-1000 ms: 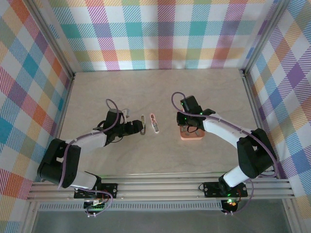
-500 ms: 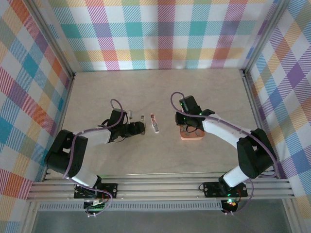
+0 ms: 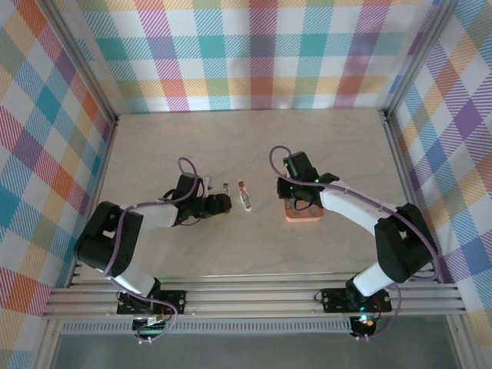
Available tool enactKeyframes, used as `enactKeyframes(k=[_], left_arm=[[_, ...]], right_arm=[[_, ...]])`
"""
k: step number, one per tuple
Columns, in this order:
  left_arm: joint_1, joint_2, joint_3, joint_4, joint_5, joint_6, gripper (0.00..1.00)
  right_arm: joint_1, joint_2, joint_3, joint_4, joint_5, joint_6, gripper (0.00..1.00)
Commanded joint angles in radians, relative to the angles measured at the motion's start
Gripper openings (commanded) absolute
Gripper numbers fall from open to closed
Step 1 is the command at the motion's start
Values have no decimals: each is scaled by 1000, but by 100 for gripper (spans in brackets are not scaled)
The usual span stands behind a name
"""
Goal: Load the staples into the stapler
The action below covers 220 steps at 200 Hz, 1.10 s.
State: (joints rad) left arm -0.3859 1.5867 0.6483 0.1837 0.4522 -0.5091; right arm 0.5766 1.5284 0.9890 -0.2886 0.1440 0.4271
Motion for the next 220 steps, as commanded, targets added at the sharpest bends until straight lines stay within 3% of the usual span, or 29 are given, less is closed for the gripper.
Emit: enactKeyframes(k=[1,220], left_arm=[[-11,12,5,23,29,-7,58],[-18,20,-6,60,101,12,58]], right_arm=[[9,-1,20,3,-15,2,18],[40,19,45,-1,-7,1,18]])
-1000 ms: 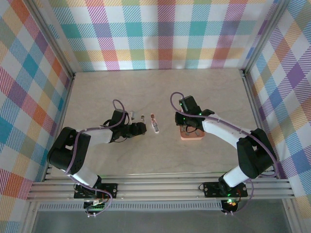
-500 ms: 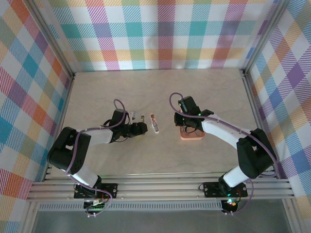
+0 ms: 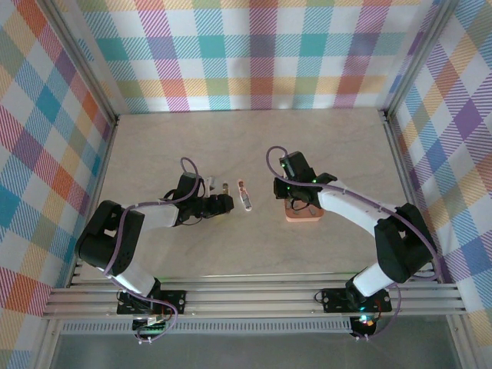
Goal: Load the staples into the stapler
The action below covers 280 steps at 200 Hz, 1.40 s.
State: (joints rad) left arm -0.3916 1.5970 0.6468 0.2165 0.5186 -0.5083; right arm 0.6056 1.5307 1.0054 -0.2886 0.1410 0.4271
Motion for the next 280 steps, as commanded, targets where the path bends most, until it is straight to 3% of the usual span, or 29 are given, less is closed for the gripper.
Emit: enactKeyframes(k=[1,185,280], left_arm=[[-12,9,-4,27,35,12,58],[-8,-39,-18,76,40,-23,63],[75,-385,-171,-24,-304,-49,74]], right_arm=[[11,18,29,-1,-3,1,18],[120,35,51,62,37,41,18],[297,188,170,114,150,111,18]])
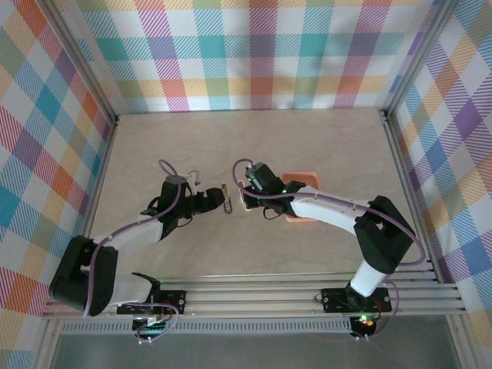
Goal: Load the staples into the stapler
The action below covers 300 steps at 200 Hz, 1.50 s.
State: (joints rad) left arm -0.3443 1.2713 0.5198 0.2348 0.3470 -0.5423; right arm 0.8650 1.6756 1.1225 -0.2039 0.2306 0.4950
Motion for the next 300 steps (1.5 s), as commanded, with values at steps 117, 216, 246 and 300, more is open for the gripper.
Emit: enactKeyframes(k=[117,216,246,300], left_arm=[[72,-137,-104,-135,-361,54,79],[73,-161,-147,-99,-379,85,79],[73,-159,-152,-93,-379,87,80],[72,-162,-153,-93,-375,87,79]], right_arm=[[135,271,278,-37,178,129,17],[151,333,301,-44,233,160,17],[154,358,326,-59,217,157,17],[155,368,329,-57,220,160,17]])
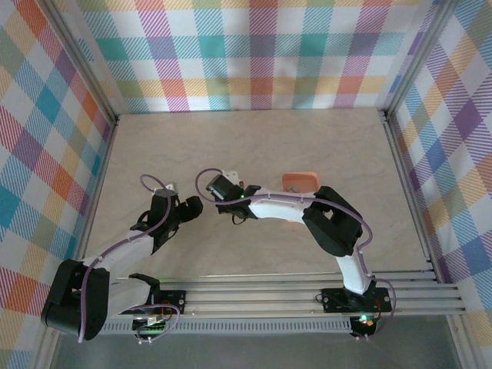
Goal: Load the staples into the stapler
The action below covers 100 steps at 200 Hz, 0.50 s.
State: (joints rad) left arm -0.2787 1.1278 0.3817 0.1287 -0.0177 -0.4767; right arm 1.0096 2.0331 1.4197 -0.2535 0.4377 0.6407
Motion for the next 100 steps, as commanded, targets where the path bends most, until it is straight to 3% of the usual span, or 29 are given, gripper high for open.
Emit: enactKeyframes(k=[1,100], left_arm=[[7,-20,-15,13,-11,21,79],[7,-20,-18,17,-10,22,80]], right_arm=[[11,12,31,-8,13,16,17],[10,37,39,-23,9,31,17]])
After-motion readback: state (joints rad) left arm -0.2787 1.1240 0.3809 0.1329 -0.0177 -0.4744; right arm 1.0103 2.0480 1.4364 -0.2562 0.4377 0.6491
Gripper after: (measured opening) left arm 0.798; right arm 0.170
